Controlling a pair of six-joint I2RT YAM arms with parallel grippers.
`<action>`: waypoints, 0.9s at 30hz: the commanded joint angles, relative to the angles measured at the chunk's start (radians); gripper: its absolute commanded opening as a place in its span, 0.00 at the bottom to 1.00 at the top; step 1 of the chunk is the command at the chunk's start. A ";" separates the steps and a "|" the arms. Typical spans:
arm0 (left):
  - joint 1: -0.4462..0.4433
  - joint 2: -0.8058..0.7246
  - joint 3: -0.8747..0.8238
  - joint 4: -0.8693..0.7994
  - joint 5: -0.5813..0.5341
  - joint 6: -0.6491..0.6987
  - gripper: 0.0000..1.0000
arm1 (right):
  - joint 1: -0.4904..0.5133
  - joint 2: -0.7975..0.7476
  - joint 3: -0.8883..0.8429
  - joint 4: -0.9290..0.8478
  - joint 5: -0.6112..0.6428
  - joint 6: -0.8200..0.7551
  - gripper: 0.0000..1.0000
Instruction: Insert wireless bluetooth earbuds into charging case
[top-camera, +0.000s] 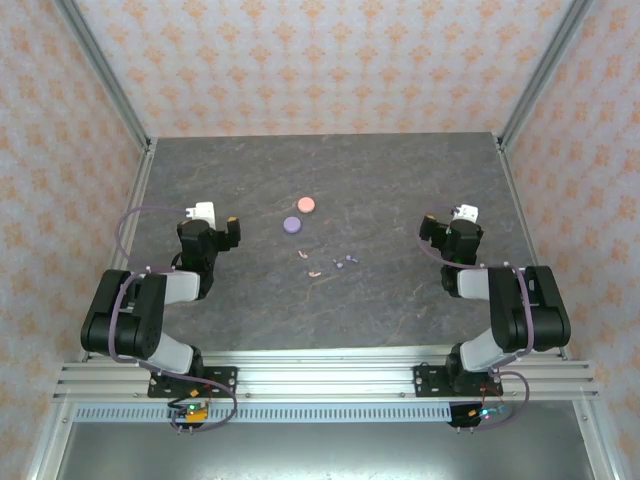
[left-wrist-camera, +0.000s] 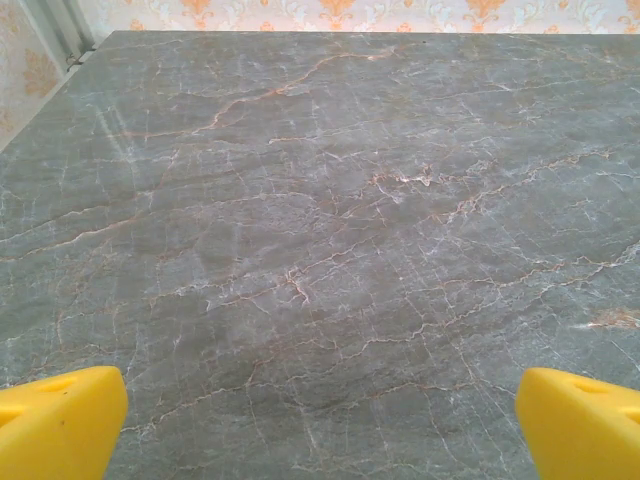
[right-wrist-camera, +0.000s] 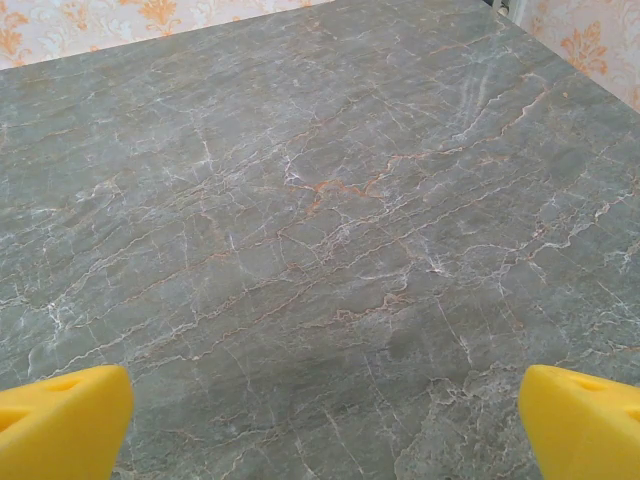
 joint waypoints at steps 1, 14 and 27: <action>-0.008 0.004 0.020 -0.009 -0.032 0.018 1.00 | 0.004 0.003 0.020 -0.007 0.012 -0.011 0.99; -0.007 0.004 0.020 -0.009 -0.032 0.018 1.00 | 0.004 0.004 0.022 -0.007 0.012 -0.010 0.99; -0.008 -0.014 0.037 -0.051 -0.052 0.007 1.00 | 0.004 -0.014 0.016 -0.010 0.006 -0.014 0.99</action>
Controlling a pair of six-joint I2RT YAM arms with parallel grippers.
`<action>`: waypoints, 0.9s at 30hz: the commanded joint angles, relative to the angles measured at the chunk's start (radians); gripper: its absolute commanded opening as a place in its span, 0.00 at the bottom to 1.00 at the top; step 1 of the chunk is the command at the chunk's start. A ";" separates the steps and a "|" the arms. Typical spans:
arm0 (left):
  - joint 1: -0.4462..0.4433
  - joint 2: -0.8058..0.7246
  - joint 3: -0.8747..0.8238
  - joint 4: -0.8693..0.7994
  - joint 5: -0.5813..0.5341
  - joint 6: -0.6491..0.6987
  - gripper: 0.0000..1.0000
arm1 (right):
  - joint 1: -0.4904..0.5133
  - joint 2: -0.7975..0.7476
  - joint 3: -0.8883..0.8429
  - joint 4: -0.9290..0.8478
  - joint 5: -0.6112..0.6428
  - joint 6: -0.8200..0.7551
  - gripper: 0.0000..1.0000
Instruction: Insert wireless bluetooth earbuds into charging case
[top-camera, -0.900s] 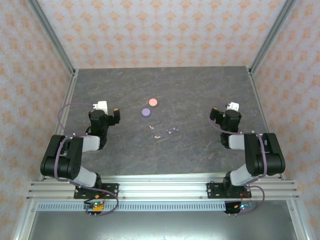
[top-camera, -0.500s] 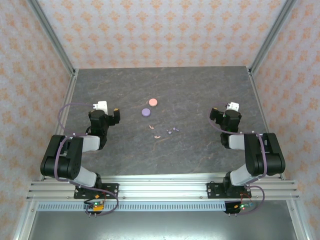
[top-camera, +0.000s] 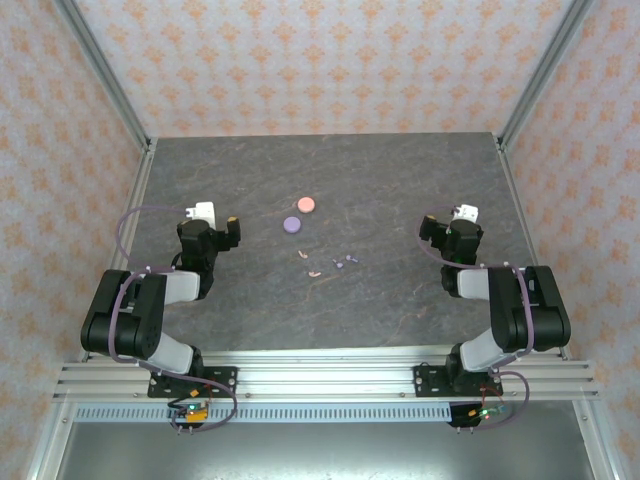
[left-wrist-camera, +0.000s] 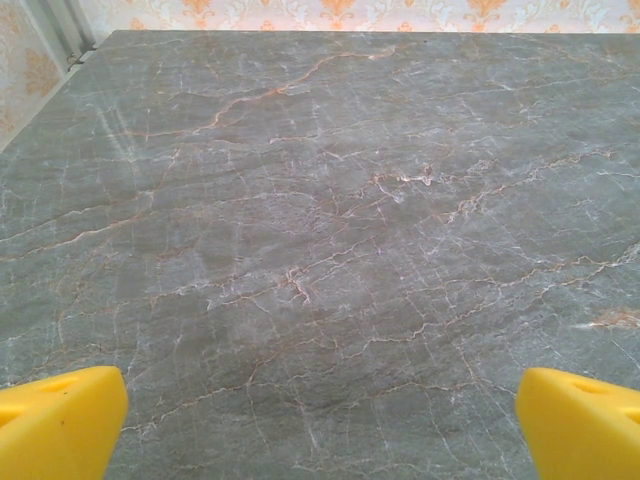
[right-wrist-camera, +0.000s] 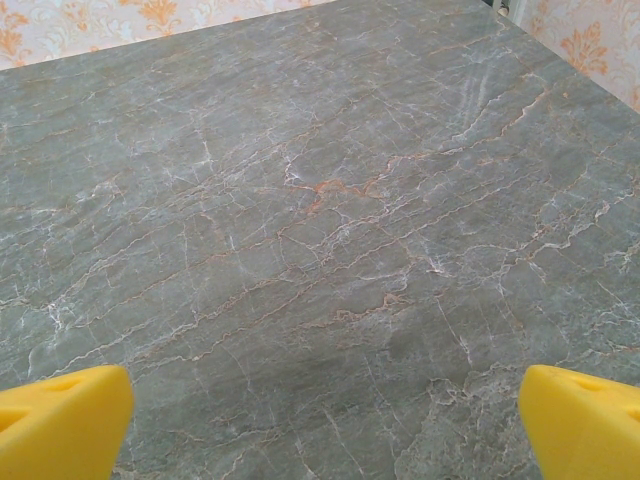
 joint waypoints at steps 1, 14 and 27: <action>-0.008 -0.029 0.038 -0.062 -0.060 0.000 1.00 | 0.005 -0.029 0.018 -0.025 0.014 -0.012 0.99; -0.014 -0.186 0.350 -0.691 0.077 -0.197 1.00 | 0.016 -0.206 0.305 -0.769 0.039 0.165 0.99; -0.204 0.234 0.908 -1.142 0.278 -0.279 0.86 | 0.067 -0.034 0.573 -1.061 -0.254 0.260 1.00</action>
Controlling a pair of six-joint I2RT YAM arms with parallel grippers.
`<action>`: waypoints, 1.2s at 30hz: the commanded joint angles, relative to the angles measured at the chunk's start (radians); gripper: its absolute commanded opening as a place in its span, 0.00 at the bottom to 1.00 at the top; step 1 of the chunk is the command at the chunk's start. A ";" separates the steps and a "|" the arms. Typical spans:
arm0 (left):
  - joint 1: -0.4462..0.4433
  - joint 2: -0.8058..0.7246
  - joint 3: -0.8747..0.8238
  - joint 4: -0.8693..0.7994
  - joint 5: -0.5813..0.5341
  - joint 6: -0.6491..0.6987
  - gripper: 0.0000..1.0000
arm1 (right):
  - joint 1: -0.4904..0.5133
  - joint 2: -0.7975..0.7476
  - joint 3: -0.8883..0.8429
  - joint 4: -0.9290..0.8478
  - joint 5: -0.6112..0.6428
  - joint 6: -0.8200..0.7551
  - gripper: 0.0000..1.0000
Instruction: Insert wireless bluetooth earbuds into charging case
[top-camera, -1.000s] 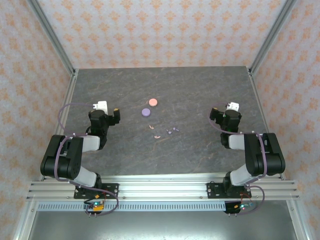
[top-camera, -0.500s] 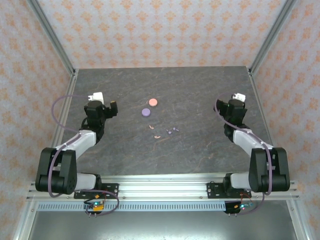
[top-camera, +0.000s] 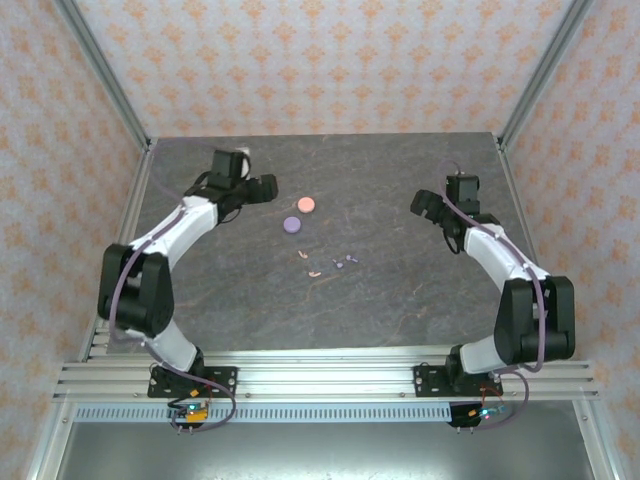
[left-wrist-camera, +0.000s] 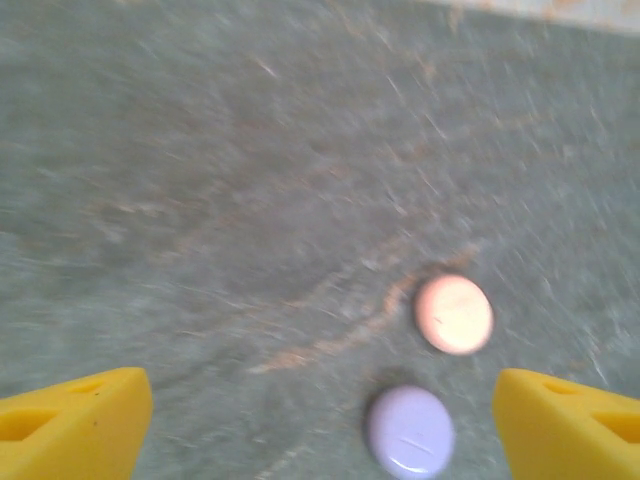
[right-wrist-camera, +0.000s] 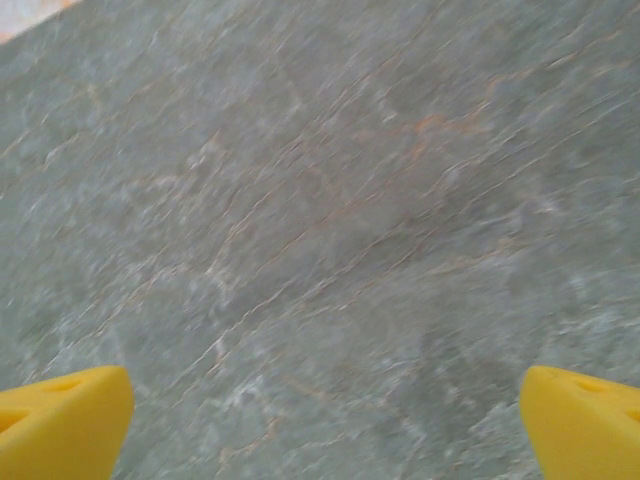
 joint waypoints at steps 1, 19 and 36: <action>-0.042 0.072 0.102 -0.160 0.060 -0.020 0.85 | 0.021 0.041 0.057 -0.120 -0.108 0.013 0.99; -0.078 0.474 0.447 -0.215 0.235 -0.102 0.70 | 0.043 0.126 0.120 -0.174 -0.232 0.056 0.99; -0.090 0.612 0.559 -0.248 0.343 -0.133 0.63 | 0.053 0.141 0.126 -0.198 -0.219 0.060 0.99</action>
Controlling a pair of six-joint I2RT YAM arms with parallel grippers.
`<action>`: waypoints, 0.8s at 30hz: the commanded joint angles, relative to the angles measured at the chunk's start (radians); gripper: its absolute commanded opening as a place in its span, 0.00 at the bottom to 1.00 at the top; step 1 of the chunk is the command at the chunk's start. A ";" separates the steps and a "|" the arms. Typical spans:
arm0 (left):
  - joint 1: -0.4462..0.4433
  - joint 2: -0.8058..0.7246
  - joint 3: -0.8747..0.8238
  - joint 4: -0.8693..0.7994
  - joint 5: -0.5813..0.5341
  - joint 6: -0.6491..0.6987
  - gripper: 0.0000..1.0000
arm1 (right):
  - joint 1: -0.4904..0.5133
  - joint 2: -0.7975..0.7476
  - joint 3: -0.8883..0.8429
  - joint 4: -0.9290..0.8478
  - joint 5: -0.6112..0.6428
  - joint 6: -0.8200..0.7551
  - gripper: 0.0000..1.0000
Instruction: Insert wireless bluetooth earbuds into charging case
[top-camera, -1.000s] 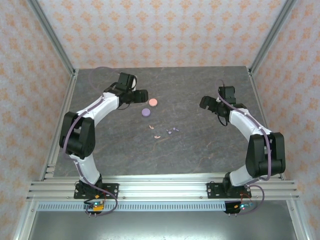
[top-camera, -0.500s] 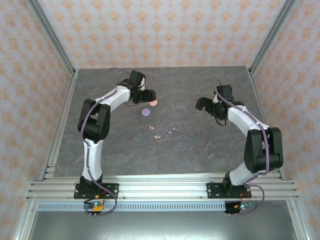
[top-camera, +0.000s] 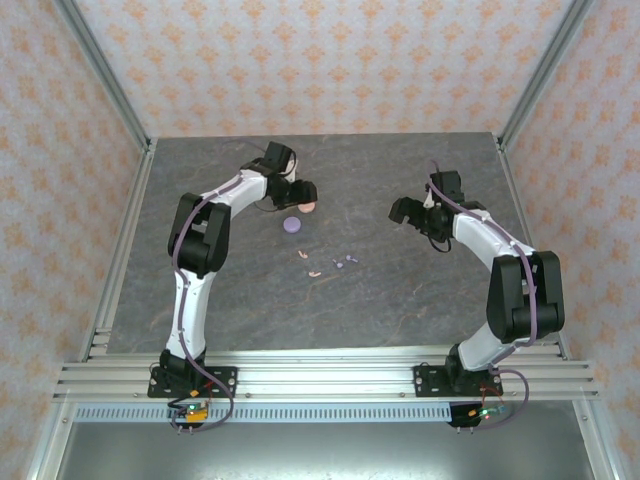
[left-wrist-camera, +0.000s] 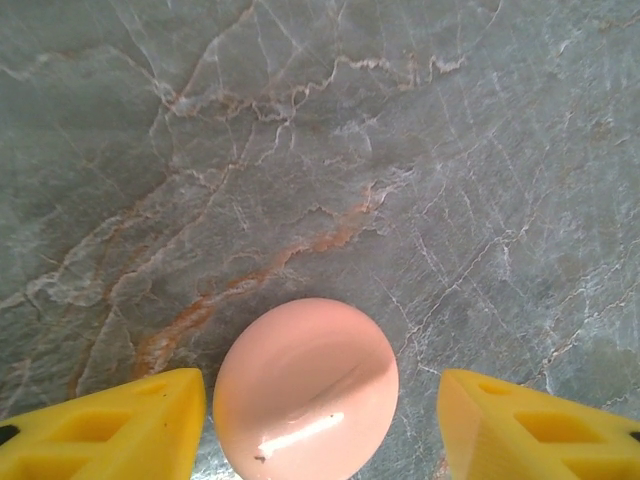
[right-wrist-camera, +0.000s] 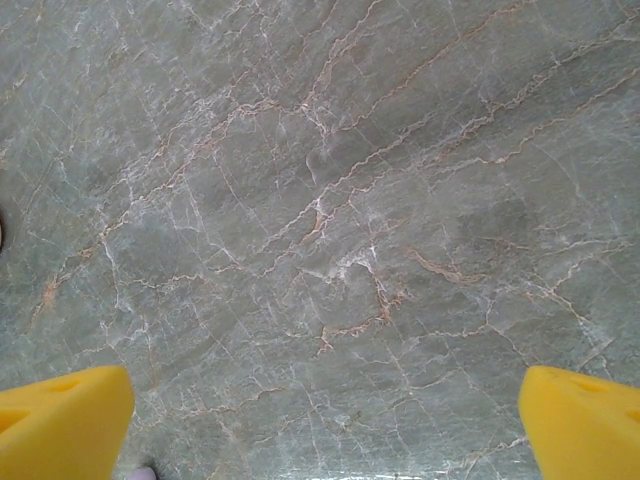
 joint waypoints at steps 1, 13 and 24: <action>-0.014 0.015 0.041 -0.041 0.034 -0.010 0.62 | 0.005 0.009 0.032 -0.028 0.006 0.011 0.99; -0.046 0.070 0.108 -0.079 0.078 0.005 0.55 | 0.005 0.014 0.029 -0.028 -0.023 0.012 0.99; -0.067 0.077 0.152 -0.075 0.073 -0.020 0.57 | 0.025 0.102 0.078 0.018 -0.149 0.043 0.99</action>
